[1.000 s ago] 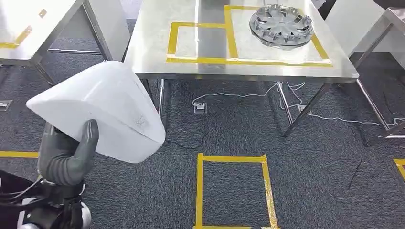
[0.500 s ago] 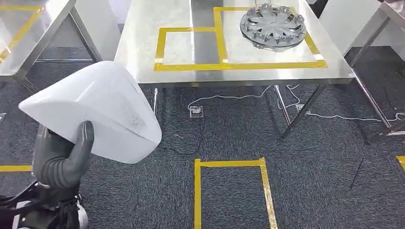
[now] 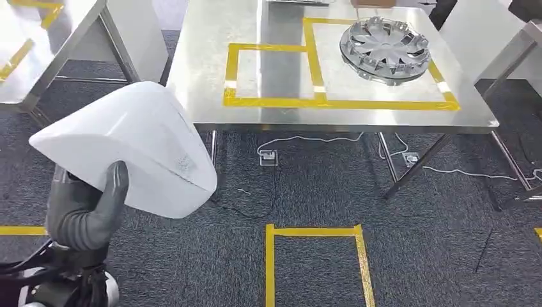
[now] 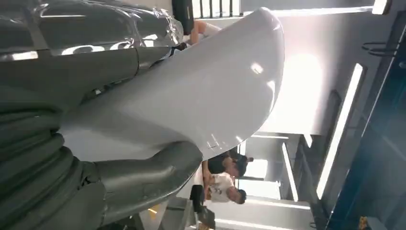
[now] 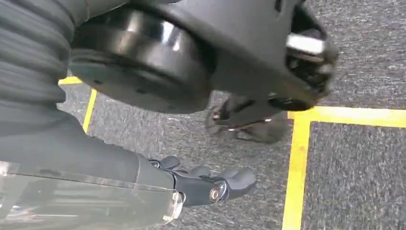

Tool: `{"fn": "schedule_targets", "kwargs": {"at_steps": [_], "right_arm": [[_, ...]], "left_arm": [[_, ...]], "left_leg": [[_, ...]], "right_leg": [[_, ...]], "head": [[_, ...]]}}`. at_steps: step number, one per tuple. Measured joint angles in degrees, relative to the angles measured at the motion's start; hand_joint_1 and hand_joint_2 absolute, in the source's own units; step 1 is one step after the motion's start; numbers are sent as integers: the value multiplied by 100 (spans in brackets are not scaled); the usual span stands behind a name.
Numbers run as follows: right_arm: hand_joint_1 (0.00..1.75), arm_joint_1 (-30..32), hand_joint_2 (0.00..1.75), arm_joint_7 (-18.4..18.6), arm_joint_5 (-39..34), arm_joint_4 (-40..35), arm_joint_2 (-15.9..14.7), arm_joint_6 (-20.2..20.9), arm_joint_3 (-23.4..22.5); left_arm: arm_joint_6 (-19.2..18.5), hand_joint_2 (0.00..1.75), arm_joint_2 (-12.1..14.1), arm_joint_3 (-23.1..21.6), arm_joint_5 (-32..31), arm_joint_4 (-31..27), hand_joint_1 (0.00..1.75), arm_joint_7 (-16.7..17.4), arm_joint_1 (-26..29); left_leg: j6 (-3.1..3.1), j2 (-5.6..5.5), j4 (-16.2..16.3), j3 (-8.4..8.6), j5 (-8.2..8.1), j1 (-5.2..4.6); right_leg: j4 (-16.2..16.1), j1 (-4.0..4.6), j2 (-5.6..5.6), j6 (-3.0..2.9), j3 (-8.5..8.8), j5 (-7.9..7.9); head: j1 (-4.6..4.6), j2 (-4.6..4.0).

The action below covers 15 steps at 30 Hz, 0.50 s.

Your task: Take the parts from the cabinet and place them on the table.

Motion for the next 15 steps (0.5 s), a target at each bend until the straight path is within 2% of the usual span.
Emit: {"fn": "schedule_targets", "kwargs": {"at_steps": [2,3,4,5,6,7,8,9,10,11,13,14,15], "right_arm": [[0,-4,175,0,0,0,0,4,0],[0,-2,175,0,0,0,-2,7,-2],[0,8,175,0,0,4,-42,7,-2],[0,14,175,0,0,0,-33,15,-2],[0,3,175,0,0,0,-24,15,-2],[0,20,175,2,-2,4,-24,15,-2],[0,23,175,2,-2,2,-24,15,-4],[0,20,175,2,0,2,-26,13,-9],[0,-2,175,2,0,0,-26,11,-15],[0,-20,175,2,0,0,-16,15,-17],[0,-24,175,2,0,0,13,24,-17],[0,-9,175,2,0,0,17,28,-17],[0,5,175,2,0,0,22,28,-17]], "left_arm": [[0,175,0,0,-17,-2,175,7,-5],[0,175,0,0,-22,-4,175,11,-4],[0,175,0,0,-22,4,175,15,-3],[0,175,0,4,-24,2,175,17,-3],[2,175,0,6,-24,2,175,24,-3],[2,175,0,4,-24,2,175,22,4],[4,175,0,9,-24,-7,175,17,-12],[4,175,4,15,-24,-4,175,20,-3],[4,175,4,15,-33,-11,175,17,-17],[5,175,4,15,-41,-13,175,22,-20],[7,175,7,15,-52,-13,175,42,-4],[7,175,7,15,-59,-13,175,48,-1],[7,175,7,13,-61,-13,175,50,-1]], "left_leg": [[11,-4,-16,189,-111,-82],[17,2,-42,246,-159,-90],[-5,-4,-59,315,-185,-119],[-27,-33,-102,305,-198,-77],[-58,-35,-150,321,-217,-67],[-90,-45,-74,399,-140,-72],[-118,-52,-82,453,-127,-81],[-150,-59,-6,454,-202,-82],[-206,-71,183,360,-289,-71],[-248,-76,533,131,-427,-45],[-315,-78,1234,-423,-730,12],[-341,-74,1349,-603,-716,35],[-376,-67,1243,-653,-536,55]], "right_leg": [[-780,108,3,-197,166,699],[-1193,184,5,-321,250,1072],[-1152,224,7,-425,236,923],[-1261,237,18,-488,265,777],[-1381,250,10,-506,345,946],[-1478,251,13,-501,389,954],[-1566,206,11,-479,544,976],[-1658,174,-18,-430,654,1001],[-1715,162,-14,-434,723,999],[-1742,152,-11,-440,758,991],[-1742,121,-4,-395,791,925],[-1733,103,-4,-369,822,884],[-1724,80,-3,-343,864,841]], "head": [[13,0],[15,0],[-56,0],[-57,0],[-4,0],[-9,0],[0,0],[4,0],[-18,0],[-33,0],[-55,0],[-57,0],[-57,0]]}}
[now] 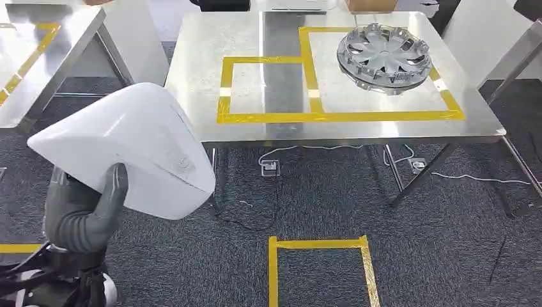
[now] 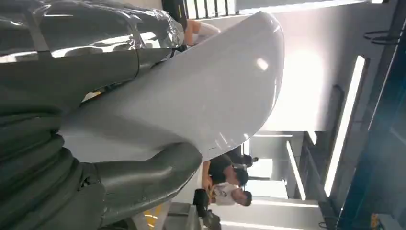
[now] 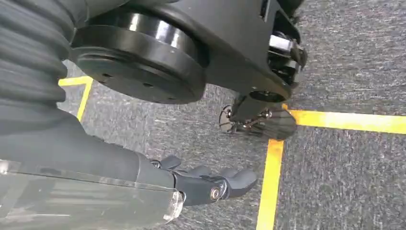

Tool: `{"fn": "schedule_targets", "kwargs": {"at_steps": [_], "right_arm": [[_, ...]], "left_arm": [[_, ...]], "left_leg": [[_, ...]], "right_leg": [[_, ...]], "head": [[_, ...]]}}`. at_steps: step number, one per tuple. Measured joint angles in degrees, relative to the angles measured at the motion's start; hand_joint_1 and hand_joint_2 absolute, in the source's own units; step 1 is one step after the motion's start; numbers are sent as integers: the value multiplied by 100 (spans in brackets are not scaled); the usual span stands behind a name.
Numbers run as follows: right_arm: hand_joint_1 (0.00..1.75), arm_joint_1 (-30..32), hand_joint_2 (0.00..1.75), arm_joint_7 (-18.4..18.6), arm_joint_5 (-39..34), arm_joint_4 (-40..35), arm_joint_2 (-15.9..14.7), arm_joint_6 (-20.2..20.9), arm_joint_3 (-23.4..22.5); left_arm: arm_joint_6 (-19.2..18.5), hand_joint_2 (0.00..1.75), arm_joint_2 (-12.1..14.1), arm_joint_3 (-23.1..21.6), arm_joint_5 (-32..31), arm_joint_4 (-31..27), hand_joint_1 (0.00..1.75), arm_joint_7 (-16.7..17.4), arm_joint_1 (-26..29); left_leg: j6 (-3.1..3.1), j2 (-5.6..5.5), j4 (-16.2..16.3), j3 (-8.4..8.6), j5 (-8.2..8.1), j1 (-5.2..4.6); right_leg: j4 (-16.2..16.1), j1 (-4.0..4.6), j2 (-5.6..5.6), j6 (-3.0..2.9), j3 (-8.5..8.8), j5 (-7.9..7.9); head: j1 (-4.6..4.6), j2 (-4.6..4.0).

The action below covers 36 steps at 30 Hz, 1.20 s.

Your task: Take the parts from the cabinet and place them on the table.

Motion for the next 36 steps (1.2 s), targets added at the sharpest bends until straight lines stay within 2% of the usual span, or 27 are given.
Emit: {"fn": "schedule_targets", "kwargs": {"at_steps": [1,3,4,5,6,7,9,10,12,13,14,15,16,18,19,20,21,22,23,25,27,29,30,31,34,35,36], "right_arm": [[0,2,175,0,0,0,0,2,0],[0,-5,175,-2,-2,0,4,4,0],[0,-13,175,-2,-6,2,-2,4,-2],[0,-32,175,-2,-9,0,-2,4,-2],[0,-27,175,-2,-7,0,0,9,0],[0,-18,175,-2,-7,0,0,11,-2],[0,-19,175,-2,-7,0,-4,11,0],[0,-33,175,-2,-7,0,-7,11,0],[0,-41,175,-2,-7,0,-7,11,-2],[0,-35,175,-2,-7,2,-7,11,0],[0,-22,175,-2,-7,0,-4,11,0],[0,-12,175,-4,-7,0,-4,13,0],[0,-12,175,-2,-7,0,-4,13,-2],[0,-16,175,-2,-7,2,-9,13,-2],[0,-7,175,0,-7,2,-26,13,-2],[0,-7,175,7,-7,4,-35,13,-2],[0,-24,175,9,-7,-2,-37,15,-2],[0,-5,175,22,-9,2,-37,13,-2],[0,14,175,22,-7,6,-39,11,-2],[0,1,175,24,-11,0,-50,4,-9],[0,-36,175,24,-11,0,-53,0,-13],[0,-23,175,26,-13,0,-46,-2,-13],[0,-10,175,28,-15,0,-46,-4,-13],[0,-2,175,28,-20,0,-46,-15,-13],[0,-8,175,0,-48,0,-48,-57,-20],[0,-26,175,-7,-61,2,-55,-68,-22],[0,-40,175,-11,-61,0,-59,-68,-22]], "left_arm": [[0,175,0,0,-2,0,175,6,1],[0,175,0,2,-4,0,175,7,1],[0,175,0,2,-4,11,175,11,7],[-2,175,0,0,-7,13,175,11,2],[-2,175,2,0,-9,11,175,13,22],[-2,175,4,0,-9,11,175,13,30],[0,175,4,0,-15,4,175,11,26],[0,175,7,-2,-15,0,175,13,29],[0,175,4,-4,-17,-2,175,11,30],[0,175,9,-4,-17,0,175,13,33],[0,175,7,-4,-17,0,175,11,35],[0,175,9,-4,-17,0,175,13,36],[0,175,9,-4,-17,0,175,13,35],[0,175,9,-2,-17,-2,175,11,32],[0,175,9,0,-20,0,175,11,34],[-2,175,9,-2,-20,7,175,9,35],[0,175,9,2,-22,4,175,9,31],[-2,175,9,2,-22,11,175,11,38],[-4,175,9,0,-24,13,175,7,35],[-4,175,9,4,-24,18,175,7,22],[-15,175,7,4,-22,20,175,0,-29],[-57,175,9,0,0,46,175,2,-33],[-72,175,7,0,11,63,175,2,-42],[-79,175,9,0,46,77,175,7,-59],[-114,175,15,-4,148,125,175,26,-179],[-122,175,15,-9,171,151,175,33,-207],[-127,175,17,-15,179,166,175,39,-239]], "left_leg": [[-25,5,-284,46,303,21],[-89,34,-1191,307,1034,88],[-100,45,-1186,303,860,49],[62,92,-1265,325,780,23],[132,76,-1271,335,869,16],[192,63,-1276,335,844,10],[271,33,-1304,428,839,43],[305,33,-1304,457,818,52],[345,24,-1304,480,769,49],[353,14,-1304,499,739,40],[354,5,-1304,529,709,34],[352,-5,-1304,584,669,26],[346,-7,-1304,656,621,15],[324,0,-1309,803,527,4],[309,6,-1328,806,495,32],[279,-9,-1326,827,487,29],[227,0,-1342,794,457,33],[186,1,-1275,861,483,18],[140,6,-1272,904,509,16],[116,13,-1124,914,364,21],[87,9,-449,479,59,29],[45,7,177,-39,-174,30],[45,10,195,-150,-105,32],[44,12,16,-157,90,33],[83,20,-1151,137,1106,31],[94,30,-1175,106,872,-4],[172,25,-1185,137,909,-19]], "right_leg": [[16,-28,3,37,55,-50],[60,-82,12,126,192,-188],[85,-81,27,174,231,-228],[101,-71,21,235,187,-279],[92,-72,9,269,188,-305],[146,-75,0,312,236,-272],[239,-85,-2,346,242,-313],[493,-88,-4,372,126,-398],[1288,-94,-5,439,-345,-774],[1688,-93,-4,447,-612,-941],[1901,-93,-4,447,-792,-966],[1848,-88,-4,429,-850,-809],[1565,-80,-3,389,-793,-535],[667,-46,-6,275,-519,142],[458,-6,-24,209,-440,223],[478,38,-38,173,-533,-99],[302,59,-27,112,-472,-118],[236,52,-14,80,-478,28],[221,44,-11,68,-397,37],[94,0,-9,63,-167,73],[83,-2,2,22,-110,34],[87,-1,7,22,-56,-46],[88,-2,8,28,-10,-88],[88,-6,17,39,56,-138],[100,-20,34,112,247,-337],[129,-11,54,156,287,-373],[126,-9,46,199,247,-405]], "head": [[-2,0],[-20,0],[-38,0],[-59,0],[-46,0],[-35,0],[-26,0],[-11,0],[35,0],[42,0],[55,0],[57,0],[61,0],[68,0],[53,0],[35,0],[120,0],[116,0],[101,0],[68,0],[22,0],[-2,0],[-6,0],[-11,0],[-44,0],[-44,0],[-59,0]]}}
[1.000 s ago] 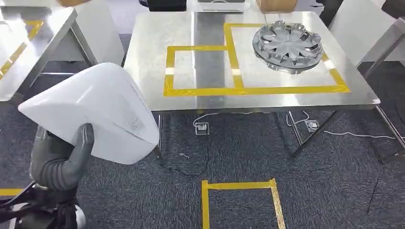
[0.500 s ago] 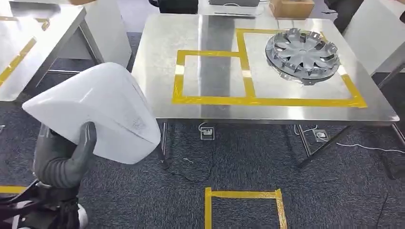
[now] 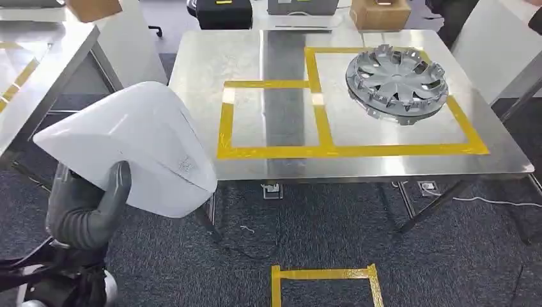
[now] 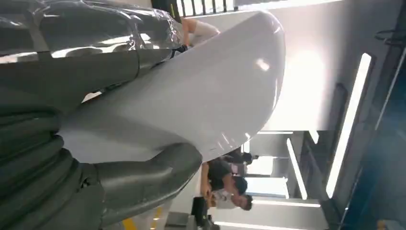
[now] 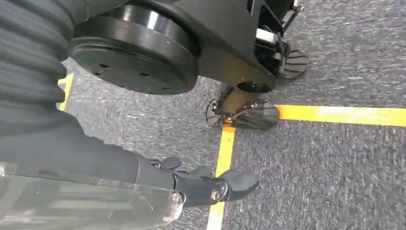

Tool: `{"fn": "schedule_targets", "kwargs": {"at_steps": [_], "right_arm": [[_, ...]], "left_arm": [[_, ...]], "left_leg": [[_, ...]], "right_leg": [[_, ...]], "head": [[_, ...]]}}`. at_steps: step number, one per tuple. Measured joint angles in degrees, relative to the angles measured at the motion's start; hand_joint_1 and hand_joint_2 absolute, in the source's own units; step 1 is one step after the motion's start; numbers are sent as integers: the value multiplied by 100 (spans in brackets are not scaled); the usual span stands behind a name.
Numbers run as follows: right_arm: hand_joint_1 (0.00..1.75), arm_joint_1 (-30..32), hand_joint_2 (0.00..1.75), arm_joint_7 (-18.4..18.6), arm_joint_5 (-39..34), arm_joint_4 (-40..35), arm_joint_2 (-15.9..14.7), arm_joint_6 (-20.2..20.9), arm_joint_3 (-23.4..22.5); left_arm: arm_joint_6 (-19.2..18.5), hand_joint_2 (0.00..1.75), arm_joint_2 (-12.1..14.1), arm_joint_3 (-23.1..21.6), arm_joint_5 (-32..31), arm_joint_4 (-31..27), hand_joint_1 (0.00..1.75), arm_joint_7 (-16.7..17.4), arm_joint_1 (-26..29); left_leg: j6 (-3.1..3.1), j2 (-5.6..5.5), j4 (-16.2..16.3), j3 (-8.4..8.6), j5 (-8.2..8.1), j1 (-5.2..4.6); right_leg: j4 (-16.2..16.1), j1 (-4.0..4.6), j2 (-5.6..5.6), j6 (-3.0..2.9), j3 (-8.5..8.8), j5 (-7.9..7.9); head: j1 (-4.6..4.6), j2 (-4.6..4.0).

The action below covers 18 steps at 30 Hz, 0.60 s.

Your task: Take the parts from the cabinet and place them on the table.

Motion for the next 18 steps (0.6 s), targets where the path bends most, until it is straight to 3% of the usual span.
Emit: {"fn": "schedule_targets", "kwargs": {"at_steps": [2,3,4,5,7,8,9,10,11,13,14,15,16,18], "right_arm": [[0,13,175,0,-7,0,-9,0,0],[0,4,175,0,-7,2,-24,-2,0],[0,-3,175,0,-7,-2,-50,-2,0],[0,-14,175,0,-7,-2,-46,0,0],[0,-15,175,0,-7,-2,-52,0,0],[0,-1,175,0,-7,0,-55,0,0],[0,12,175,0,-7,0,-59,-2,0],[0,14,175,0,-7,0,-61,0,0],[0,13,175,0,-7,0,-66,0,0],[0,21,175,2,-5,0,-72,-2,0],[0,38,175,24,2,2,-96,-4,0],[0,41,175,63,20,0,-103,-11,2],[0,34,175,74,39,2,-111,-22,2],[0,40,175,103,61,2,-120,-37,2]], "left_arm": [[0,175,4,-5,0,13,175,2,-21],[2,175,2,-5,0,11,175,-9,-40],[0,175,2,-2,0,9,175,-13,-55],[0,175,2,-5,0,11,175,-13,-67],[0,175,2,-7,0,20,175,-13,-76],[0,175,2,-7,0,33,175,-13,-75],[0,175,2,-7,0,48,175,-13,-75],[0,175,2,-7,0,57,175,-13,-76],[0,175,2,-7,0,61,175,-13,-77],[0,175,2,-9,0,66,175,-15,-102],[6,175,2,-7,0,74,175,-32,-103],[15,175,2,-9,-6,88,175,-55,-96],[24,175,2,-11,-15,94,175,-63,-96],[53,175,2,-9,-28,88,175,-116,-88]], "left_leg": [[86,-20,-37,19,11,-4],[110,-26,-62,76,12,39],[133,-24,-91,144,-3,54],[167,-15,-111,196,-38,54],[178,-15,-119,277,-122,56],[184,-20,-118,331,-173,54],[186,-29,-118,399,-229,52],[180,-34,-119,479,-285,48],[172,-35,-121,566,-344,43],[149,-26,-138,718,-468,35],[124,-29,-119,772,-509,35],[75,-54,-140,747,-545,31],[37,-52,-162,762,-577,35],[-15,-46,-125,885,-539,32]], "right_leg": [[5,-5,-10,60,72,-2],[61,-6,-11,72,51,-12],[316,-5,-24,101,-62,24],[706,-23,-31,136,-287,-11],[1469,-50,-40,206,-801,-358],[1738,-58,-40,224,-1026,-562],[1798,-61,-40,226,-1164,-620],[1650,-60,-40,211,-1178,-515],[1349,-57,-40,181,-1121,-266],[454,-5,-43,39,-939,598],[287,46,-41,-20,-972,741],[229,67,-43,-59,-950,512],[214,74,-27,-78,-928,640],[119,60,-24,-125,-791,612]], "head": [[9,0],[0,0],[18,0],[53,0],[79,0],[83,0],[94,0],[105,0],[110,0],[114,0],[103,0],[123,0],[125,0],[123,0]]}}
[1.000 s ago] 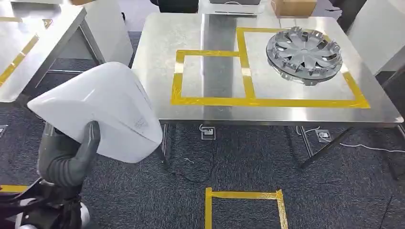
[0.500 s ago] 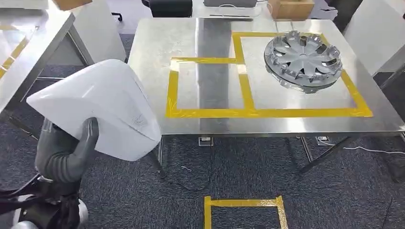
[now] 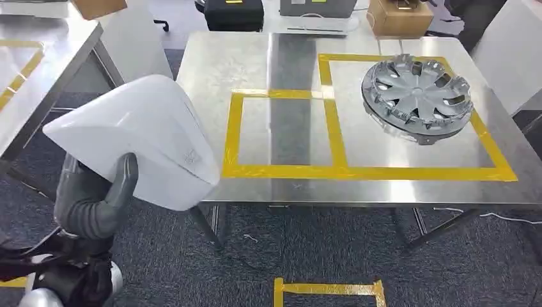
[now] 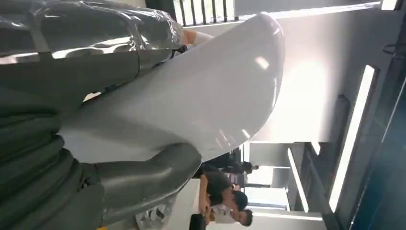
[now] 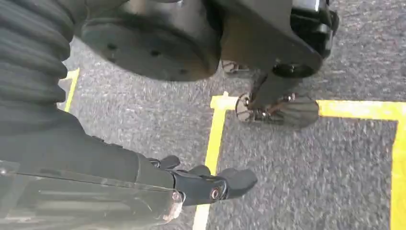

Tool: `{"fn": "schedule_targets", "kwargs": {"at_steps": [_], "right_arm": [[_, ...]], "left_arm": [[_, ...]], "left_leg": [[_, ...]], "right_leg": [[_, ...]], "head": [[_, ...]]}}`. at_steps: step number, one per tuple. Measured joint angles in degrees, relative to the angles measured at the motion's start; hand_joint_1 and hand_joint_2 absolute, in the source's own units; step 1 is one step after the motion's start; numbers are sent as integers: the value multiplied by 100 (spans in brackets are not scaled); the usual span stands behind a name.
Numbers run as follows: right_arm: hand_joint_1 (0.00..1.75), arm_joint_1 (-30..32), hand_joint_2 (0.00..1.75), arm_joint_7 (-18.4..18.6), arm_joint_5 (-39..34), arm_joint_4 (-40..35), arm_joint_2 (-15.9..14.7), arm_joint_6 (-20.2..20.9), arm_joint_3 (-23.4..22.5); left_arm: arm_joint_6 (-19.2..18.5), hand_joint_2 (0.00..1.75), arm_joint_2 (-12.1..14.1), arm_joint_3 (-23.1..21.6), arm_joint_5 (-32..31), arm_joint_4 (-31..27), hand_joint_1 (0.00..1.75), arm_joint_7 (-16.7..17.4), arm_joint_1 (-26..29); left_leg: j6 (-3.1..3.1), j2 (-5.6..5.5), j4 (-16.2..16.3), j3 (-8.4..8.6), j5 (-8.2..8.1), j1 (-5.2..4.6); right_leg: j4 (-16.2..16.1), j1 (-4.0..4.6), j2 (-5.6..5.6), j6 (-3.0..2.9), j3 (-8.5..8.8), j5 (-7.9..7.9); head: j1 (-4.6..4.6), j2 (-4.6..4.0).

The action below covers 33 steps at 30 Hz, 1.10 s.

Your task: Take the parts from the cabinet and place them on the table.

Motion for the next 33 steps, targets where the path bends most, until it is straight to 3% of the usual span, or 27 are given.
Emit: {"fn": "schedule_targets", "kwargs": {"at_steps": [1,2,5,6,7,8,10,11,12,13,16,20,26,33], "right_arm": [[0,-1,175,13,13,-4,-4,-9,0],[0,-20,175,13,24,-2,-22,-24,-4],[0,-37,175,15,52,-4,-42,-22,-7],[0,-24,175,15,52,-4,-42,-22,-7],[0,-15,175,15,57,-4,-42,-18,-7],[0,-13,175,15,57,-4,-39,-11,-7],[0,-19,175,15,59,-7,-24,9,-7],[0,-27,175,15,61,-4,-26,13,-7],[0,-40,175,15,59,-7,-24,20,-7],[0,-42,175,15,59,-4,-24,22,-5],[0,-27,175,15,61,-4,-24,26,-4],[0,-43,175,15,61,-4,-22,31,-7],[0,-41,175,11,61,-4,-24,33,-7],[0,-39,175,-50,50,-4,-22,37,-7]], "left_arm": [[2,175,0,5,-2,0,175,-13,12],[2,175,0,9,-9,0,175,-29,9],[0,175,-2,11,-9,11,175,-39,57],[0,175,-2,13,-9,15,175,-39,76],[0,175,-4,15,-9,15,175,-39,85],[0,175,-4,18,-13,15,175,-39,86],[0,175,-4,18,-44,13,175,-39,89],[0,175,-4,15,-52,20,175,-42,103],[-4,175,-4,13,-52,22,175,-42,96],[-2,175,-4,11,-55,11,175,-39,118],[0,175,-7,20,-70,9,175,-48,120],[-2,175,-7,18,-81,6,175,-48,120],[-2,175,-7,20,-111,-7,175,-55,124],[0,175,-7,24,-203,-53,175,-103,142]], "left_leg": [[-17,21,81,15,-54,10],[-26,23,317,-92,-80,7],[-80,24,1386,-891,-544,16],[-94,25,1502,-1063,-621,16],[-98,29,1420,-1137,-531,17],[-99,33,1152,-1110,-279,18],[-97,38,313,-921,525,21],[-70,35,163,-932,643,9],[-13,58,59,-941,499,-15],[66,43,100,-930,611,-23],[72,30,92,-917,616,-25],[123,31,88,-913,570,-34],[155,32,87,-900,551,-40],[157,34,89,-880,551,-42]], "right_leg": [[-101,-27,-1,-6,145,15],[-151,-31,1,-29,232,0],[-173,-31,5,-62,331,-103],[-171,-30,5,-59,373,-139],[-166,-30,6,-53,430,-176],[-161,-32,11,-43,499,-233],[-127,-45,20,5,634,-360],[-90,-34,21,47,658,-416],[-66,-27,47,77,604,-433],[-76,-31,37,115,581,-464],[-80,-33,28,106,624,-488],[-155,-35,25,75,664,-508],[-203,-36,15,82,690,-508],[-220,-43,13,188,707,-501]], "head": [[-2,0],[-33,0],[-94,0],[-114,0],[-127,0],[-133,0],[-153,0],[-166,0],[-184,0],[-165,0],[-147,0],[-140,0],[-131,0],[-131,0]]}}
